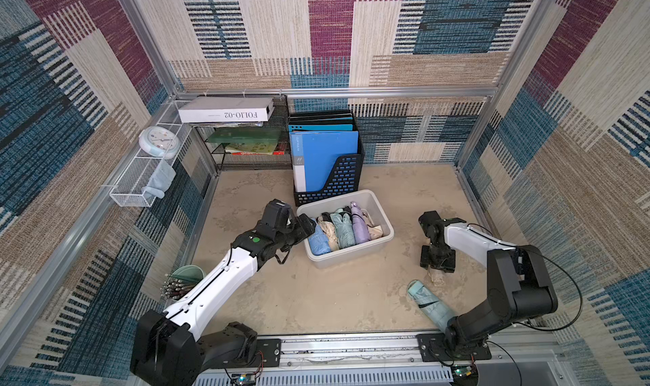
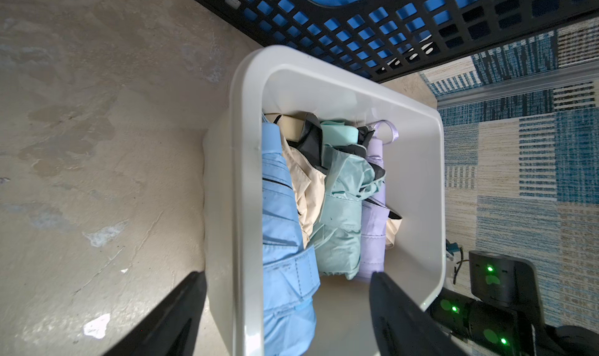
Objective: Put the umbrella into the storage box
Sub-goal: Pick up the umbrella from the center of the board, then place the umbrella in the storage box.
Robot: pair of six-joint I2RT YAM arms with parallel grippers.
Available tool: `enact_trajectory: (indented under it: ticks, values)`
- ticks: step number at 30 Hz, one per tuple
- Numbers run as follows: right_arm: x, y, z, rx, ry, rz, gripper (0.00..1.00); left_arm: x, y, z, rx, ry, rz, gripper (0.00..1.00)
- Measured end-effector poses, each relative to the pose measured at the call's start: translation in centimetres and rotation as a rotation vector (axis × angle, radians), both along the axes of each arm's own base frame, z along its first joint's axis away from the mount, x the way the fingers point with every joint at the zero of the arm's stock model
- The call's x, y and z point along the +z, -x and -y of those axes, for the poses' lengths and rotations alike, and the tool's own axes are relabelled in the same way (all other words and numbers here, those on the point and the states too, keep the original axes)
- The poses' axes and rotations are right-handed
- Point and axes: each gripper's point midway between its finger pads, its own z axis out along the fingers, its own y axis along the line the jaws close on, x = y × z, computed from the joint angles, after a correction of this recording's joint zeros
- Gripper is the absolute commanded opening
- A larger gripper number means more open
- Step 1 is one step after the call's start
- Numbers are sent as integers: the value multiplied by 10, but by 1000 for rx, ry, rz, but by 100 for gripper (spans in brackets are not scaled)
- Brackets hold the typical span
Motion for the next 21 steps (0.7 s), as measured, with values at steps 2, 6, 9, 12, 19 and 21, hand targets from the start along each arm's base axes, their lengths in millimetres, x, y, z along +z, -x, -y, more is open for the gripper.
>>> enact_trajectory:
  ticks: [2, 6, 9, 12, 19, 21]
  values:
    - [2, -2, -1, 5, -4, 8, 44, 0, 0, 0, 0, 0, 0, 83]
    - [13, -13, -8, 16, -44, 67, 31, 0, 0, 0, 0, 0, 0, 82]
    - [23, -21, -13, 19, -72, 108, 26, -1, -1, 0, 3, 2, -3, 82]
    - [35, -26, -17, 19, -99, 147, 24, -1, -1, 1, 2, 2, -3, 82]
    - [90, -47, -40, 66, -188, 276, 24, -1, -1, 1, 2, 6, -6, 81]
    - [110, -54, -52, 99, -217, 311, 24, -2, 0, 1, 2, 6, -8, 81]
